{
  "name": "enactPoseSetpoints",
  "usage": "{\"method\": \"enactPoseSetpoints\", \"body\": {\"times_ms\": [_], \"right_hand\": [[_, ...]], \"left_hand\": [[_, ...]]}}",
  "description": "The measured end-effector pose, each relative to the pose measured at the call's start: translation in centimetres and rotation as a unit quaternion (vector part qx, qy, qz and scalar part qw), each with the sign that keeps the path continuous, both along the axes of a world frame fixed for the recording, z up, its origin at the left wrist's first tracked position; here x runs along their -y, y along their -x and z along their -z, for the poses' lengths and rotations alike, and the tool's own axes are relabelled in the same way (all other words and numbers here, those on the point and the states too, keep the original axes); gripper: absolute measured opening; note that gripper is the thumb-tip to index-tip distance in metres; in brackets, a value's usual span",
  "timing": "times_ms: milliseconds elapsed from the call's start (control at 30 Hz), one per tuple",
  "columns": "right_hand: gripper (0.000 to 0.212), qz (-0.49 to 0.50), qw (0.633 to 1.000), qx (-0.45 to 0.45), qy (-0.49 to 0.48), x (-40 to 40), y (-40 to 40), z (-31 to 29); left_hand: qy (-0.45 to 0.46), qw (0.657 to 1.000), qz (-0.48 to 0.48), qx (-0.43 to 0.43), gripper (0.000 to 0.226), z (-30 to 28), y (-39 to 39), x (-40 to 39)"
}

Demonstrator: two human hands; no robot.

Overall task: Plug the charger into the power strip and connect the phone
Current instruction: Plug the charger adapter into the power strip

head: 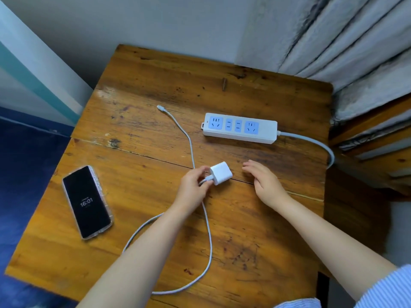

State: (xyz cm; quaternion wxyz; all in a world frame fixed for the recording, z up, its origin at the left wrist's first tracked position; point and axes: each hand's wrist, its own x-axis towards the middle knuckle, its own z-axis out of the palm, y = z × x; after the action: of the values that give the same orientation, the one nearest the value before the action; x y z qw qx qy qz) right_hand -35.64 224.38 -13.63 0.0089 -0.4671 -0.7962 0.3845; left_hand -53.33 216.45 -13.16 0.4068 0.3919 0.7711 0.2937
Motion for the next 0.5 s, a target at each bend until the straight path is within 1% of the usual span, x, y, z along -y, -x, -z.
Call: {"method": "enactPoseSetpoints", "body": {"times_ms": [67, 133, 167, 200, 233, 267, 333, 367, 400, 500], "right_hand": [[0.045, 0.020, 1.000, 0.003, -0.003, 0.0, -0.8, -0.3], [0.042, 0.023, 1.000, 0.002, -0.020, 0.1, -1.2, -0.6], [0.045, 0.005, 1.000, 0.003, -0.028, 0.2, -1.2, -0.7], [0.050, -0.025, 0.999, 0.005, -0.031, 0.2, -1.2, -0.7], [0.055, -0.063, 0.998, 0.013, -0.027, 0.2, -1.2, -0.8], [0.060, -0.101, 0.994, 0.024, -0.021, 0.2, -1.0, -0.9], [0.063, -0.166, 0.985, 0.048, -0.025, 0.3, -0.6, -0.8], [0.062, -0.189, 0.979, 0.061, -0.043, 0.4, -0.4, -0.8], [0.060, -0.207, 0.973, 0.073, -0.067, 0.4, -0.2, -0.7], [0.048, -0.248, 0.956, 0.097, -0.122, 0.0, 0.6, -0.8]], "left_hand": [[0.002, 0.995, 0.085, -0.052, 0.036, 0.4, -0.8, -0.3], [0.021, 0.976, 0.185, -0.110, 0.040, 0.6, -1.1, -0.5], [0.027, 0.967, 0.221, -0.124, 0.041, 0.5, -1.1, -0.4], [0.023, 0.963, 0.237, -0.130, 0.040, 0.3, -1.2, -0.3], [0.007, 0.966, 0.224, -0.127, 0.037, 0.0, -1.1, -0.1], [-0.020, 0.975, 0.184, -0.125, 0.035, -0.2, -1.0, 0.1], [-0.066, 0.983, 0.075, -0.155, 0.033, -0.1, -0.3, 0.4], [-0.061, 0.981, 0.041, -0.182, 0.032, 0.1, 0.2, 0.4], [-0.037, 0.977, 0.026, -0.209, 0.033, 0.5, 0.8, 0.4], [0.046, 0.963, 0.057, -0.258, 0.046, 1.8, 2.6, -0.1]]}}
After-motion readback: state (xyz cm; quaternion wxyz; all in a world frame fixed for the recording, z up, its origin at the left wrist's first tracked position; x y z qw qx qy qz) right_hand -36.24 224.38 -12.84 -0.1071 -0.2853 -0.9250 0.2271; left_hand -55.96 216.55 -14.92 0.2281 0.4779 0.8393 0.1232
